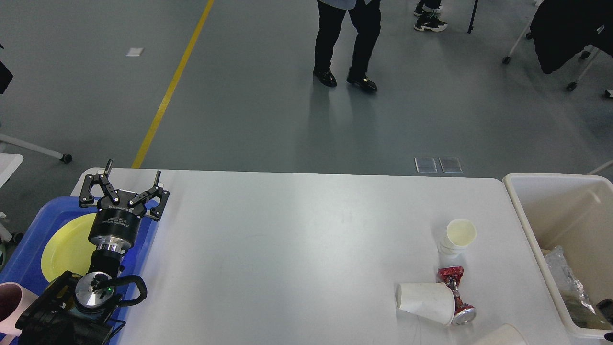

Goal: Tidy desktop
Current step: 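Raise the right gripper out of the bin over the table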

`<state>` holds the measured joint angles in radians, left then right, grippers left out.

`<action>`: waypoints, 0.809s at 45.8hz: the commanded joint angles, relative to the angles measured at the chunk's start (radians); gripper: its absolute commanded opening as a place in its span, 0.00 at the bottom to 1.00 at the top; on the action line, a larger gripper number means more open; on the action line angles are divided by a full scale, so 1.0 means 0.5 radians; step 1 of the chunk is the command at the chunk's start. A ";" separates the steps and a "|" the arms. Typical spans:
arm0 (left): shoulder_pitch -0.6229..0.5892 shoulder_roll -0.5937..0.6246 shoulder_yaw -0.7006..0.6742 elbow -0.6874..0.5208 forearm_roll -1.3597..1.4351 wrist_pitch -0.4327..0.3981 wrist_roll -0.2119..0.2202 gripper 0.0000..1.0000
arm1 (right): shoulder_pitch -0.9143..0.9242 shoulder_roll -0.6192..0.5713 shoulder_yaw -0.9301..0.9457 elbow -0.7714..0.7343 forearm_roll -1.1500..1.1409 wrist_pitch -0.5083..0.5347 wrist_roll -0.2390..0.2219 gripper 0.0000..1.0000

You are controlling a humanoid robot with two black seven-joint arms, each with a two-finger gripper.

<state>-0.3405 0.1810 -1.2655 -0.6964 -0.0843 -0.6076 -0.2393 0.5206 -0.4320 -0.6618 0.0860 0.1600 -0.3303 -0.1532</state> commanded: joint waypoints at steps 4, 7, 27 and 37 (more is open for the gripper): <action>0.000 0.000 0.000 -0.003 0.000 -0.003 0.000 0.96 | 0.275 -0.047 -0.087 0.015 -0.019 0.194 -0.009 1.00; 0.000 0.000 0.000 -0.003 0.000 0.000 0.000 0.96 | 0.422 -0.072 -0.204 0.052 -0.029 0.304 -0.031 1.00; 0.000 0.000 0.000 0.000 0.000 0.000 0.000 0.96 | 1.833 -0.234 -1.066 1.555 -0.197 0.869 -0.236 1.00; 0.000 0.000 0.000 0.000 0.000 -0.003 0.000 0.96 | 2.563 -0.038 -1.241 1.887 -0.191 1.583 -0.316 1.00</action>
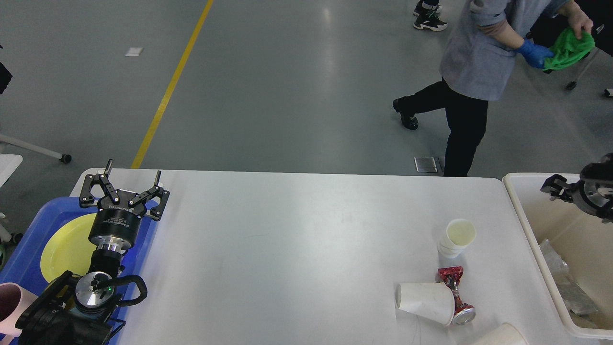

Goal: Tidy desktop
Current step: 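Raise the right gripper out of the bin over the table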

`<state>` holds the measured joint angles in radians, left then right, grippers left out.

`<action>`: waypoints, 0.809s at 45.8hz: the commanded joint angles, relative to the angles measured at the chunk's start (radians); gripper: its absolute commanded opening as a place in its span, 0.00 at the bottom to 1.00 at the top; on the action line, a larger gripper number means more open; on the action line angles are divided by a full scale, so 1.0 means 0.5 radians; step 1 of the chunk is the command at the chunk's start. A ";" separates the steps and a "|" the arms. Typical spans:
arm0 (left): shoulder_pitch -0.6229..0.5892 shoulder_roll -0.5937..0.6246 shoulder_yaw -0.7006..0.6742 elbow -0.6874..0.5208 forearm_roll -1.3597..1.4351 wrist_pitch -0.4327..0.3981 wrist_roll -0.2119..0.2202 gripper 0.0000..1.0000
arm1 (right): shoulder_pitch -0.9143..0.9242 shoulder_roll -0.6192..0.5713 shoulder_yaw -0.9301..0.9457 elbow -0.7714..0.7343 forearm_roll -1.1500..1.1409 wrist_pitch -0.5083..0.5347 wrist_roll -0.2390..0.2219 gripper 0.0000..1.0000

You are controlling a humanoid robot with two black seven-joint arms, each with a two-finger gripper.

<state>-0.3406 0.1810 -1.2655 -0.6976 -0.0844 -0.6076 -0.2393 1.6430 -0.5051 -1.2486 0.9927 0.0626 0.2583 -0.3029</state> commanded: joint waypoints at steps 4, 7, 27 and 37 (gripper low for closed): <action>0.000 0.000 0.000 -0.001 0.000 0.000 0.000 0.96 | 0.509 0.246 -0.092 0.073 0.004 0.792 -0.020 1.00; 0.000 0.000 0.000 0.002 0.000 0.000 0.000 0.96 | 0.607 0.381 -0.098 0.073 0.007 1.069 -0.017 1.00; 0.000 0.000 0.000 -0.001 0.000 0.000 0.000 0.96 | 1.224 0.587 0.119 0.591 0.034 1.403 -0.020 1.00; 0.000 0.000 0.000 -0.001 0.000 0.000 0.000 0.96 | 1.460 0.483 0.169 0.969 0.123 1.389 -0.023 1.00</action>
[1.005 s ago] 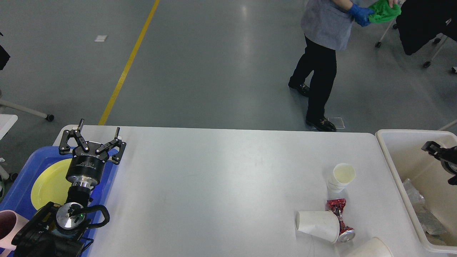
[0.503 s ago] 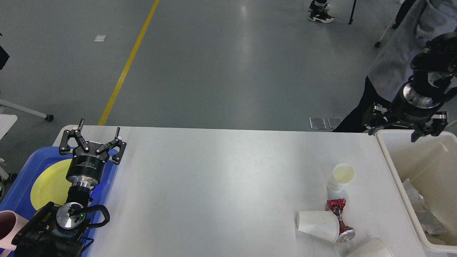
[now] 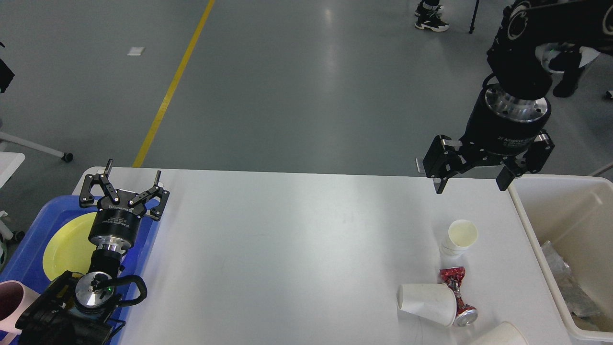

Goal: Tidy desktop
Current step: 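Raise the right gripper out of the bin over the table, then lower the right gripper toward the white paper cup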

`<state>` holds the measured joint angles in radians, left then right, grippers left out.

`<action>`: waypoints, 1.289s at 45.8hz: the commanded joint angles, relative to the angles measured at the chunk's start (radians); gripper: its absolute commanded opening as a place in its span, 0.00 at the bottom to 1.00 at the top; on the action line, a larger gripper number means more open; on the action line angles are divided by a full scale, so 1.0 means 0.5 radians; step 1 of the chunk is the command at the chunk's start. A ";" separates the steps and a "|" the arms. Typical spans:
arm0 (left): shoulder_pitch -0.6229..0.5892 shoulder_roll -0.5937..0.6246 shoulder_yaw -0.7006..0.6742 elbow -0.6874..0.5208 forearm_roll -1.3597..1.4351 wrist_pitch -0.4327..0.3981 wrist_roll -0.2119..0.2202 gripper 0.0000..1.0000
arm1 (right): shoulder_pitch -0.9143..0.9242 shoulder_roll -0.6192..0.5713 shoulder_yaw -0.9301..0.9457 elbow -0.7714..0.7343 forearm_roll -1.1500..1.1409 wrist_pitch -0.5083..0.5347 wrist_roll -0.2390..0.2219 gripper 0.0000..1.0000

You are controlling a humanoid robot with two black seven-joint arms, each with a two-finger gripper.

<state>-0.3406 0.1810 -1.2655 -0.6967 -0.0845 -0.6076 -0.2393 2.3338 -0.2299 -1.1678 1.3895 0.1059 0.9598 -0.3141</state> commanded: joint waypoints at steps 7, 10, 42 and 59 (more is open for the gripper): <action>0.000 0.000 0.000 0.001 0.000 0.000 0.000 0.96 | 0.075 -0.120 -0.027 0.240 0.037 -0.048 0.002 0.98; 0.000 0.000 0.000 0.001 0.000 0.000 0.000 0.96 | 0.075 -0.126 -0.042 0.240 0.037 -0.082 0.002 0.98; 0.000 0.000 0.000 0.001 0.000 0.000 0.000 0.96 | -0.642 -0.593 -0.275 0.350 0.386 -0.695 -0.001 0.94; 0.000 0.000 0.000 -0.002 0.000 0.000 0.000 0.96 | -1.274 -0.614 -0.174 0.446 0.445 -1.226 0.005 0.99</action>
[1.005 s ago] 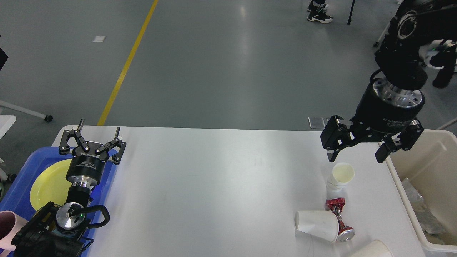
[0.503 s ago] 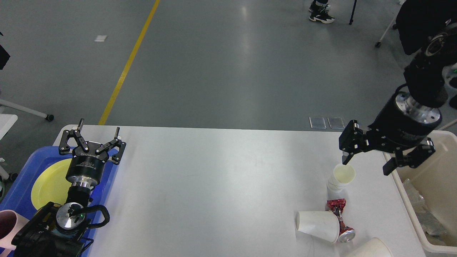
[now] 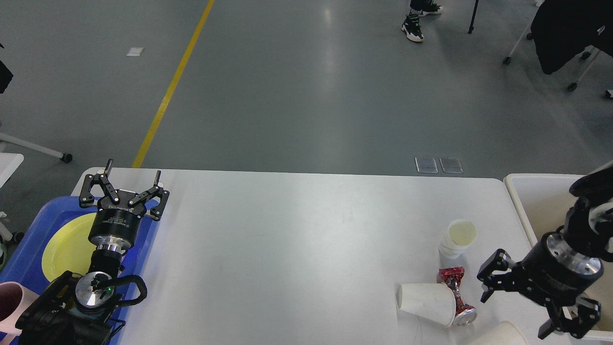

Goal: Tidy desktop
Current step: 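Lower the right gripper toward the white paper cup, then grasp the white paper cup with the right gripper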

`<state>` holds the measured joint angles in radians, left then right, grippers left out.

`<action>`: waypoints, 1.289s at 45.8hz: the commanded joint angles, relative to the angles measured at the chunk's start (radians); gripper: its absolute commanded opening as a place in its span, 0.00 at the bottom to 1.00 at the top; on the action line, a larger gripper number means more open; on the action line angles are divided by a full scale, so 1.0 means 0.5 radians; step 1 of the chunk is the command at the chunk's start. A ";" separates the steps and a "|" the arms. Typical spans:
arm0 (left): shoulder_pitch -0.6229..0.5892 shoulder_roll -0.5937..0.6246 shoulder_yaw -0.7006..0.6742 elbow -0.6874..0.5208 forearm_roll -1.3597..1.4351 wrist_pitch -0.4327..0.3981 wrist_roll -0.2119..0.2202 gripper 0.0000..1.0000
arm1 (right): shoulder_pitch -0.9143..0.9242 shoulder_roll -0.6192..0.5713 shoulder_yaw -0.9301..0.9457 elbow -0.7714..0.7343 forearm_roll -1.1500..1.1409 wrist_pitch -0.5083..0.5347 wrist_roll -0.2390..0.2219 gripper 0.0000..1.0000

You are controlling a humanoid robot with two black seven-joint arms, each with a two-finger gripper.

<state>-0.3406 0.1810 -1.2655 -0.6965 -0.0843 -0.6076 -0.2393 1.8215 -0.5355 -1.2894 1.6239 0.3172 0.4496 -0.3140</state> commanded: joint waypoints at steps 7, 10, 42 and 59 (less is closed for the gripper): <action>0.000 0.000 0.000 0.000 0.000 0.000 0.000 0.96 | -0.510 0.009 0.256 -0.057 0.034 -0.475 0.005 0.98; 0.000 0.000 0.000 -0.003 0.000 0.000 0.000 0.96 | -0.596 0.012 0.336 -0.088 0.062 -0.564 0.005 0.98; 0.000 0.000 0.000 0.000 0.000 0.000 0.000 0.96 | -0.897 0.016 0.459 -0.321 0.446 -0.948 0.011 0.97; 0.000 0.000 0.000 0.000 0.000 0.000 0.000 0.96 | -0.912 0.016 0.459 -0.394 0.446 -0.951 0.008 0.97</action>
<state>-0.3406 0.1810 -1.2655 -0.6964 -0.0844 -0.6076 -0.2393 1.3675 -0.5271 -1.0586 1.4428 0.5401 -0.0259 -0.3086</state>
